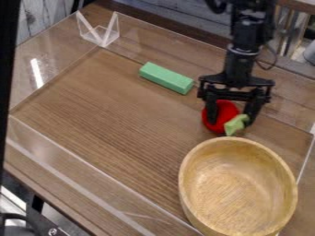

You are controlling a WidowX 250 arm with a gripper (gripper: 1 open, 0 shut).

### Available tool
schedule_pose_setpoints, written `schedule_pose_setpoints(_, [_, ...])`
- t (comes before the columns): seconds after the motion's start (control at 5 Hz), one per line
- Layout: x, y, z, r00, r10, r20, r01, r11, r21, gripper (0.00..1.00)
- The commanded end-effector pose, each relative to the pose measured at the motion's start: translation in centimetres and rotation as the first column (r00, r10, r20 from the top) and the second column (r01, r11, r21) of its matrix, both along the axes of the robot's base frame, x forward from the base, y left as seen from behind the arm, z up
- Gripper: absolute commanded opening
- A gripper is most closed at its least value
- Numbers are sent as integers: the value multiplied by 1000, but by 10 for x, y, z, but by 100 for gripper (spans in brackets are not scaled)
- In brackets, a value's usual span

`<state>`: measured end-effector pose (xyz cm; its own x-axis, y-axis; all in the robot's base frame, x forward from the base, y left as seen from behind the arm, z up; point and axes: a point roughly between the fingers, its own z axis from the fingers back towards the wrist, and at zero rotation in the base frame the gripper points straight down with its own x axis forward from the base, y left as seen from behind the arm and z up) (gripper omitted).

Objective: Move the red fruit to the left

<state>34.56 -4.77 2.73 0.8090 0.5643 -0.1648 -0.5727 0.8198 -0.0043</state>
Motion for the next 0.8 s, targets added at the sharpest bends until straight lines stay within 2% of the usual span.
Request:
schedule_pose_setpoints(0.0, [10,4,3,996,72,56,-72,997,-12,100])
schedule_pose_setpoints(0.6, [7,-11,-4,993,92,77,-92,996,-9,100])
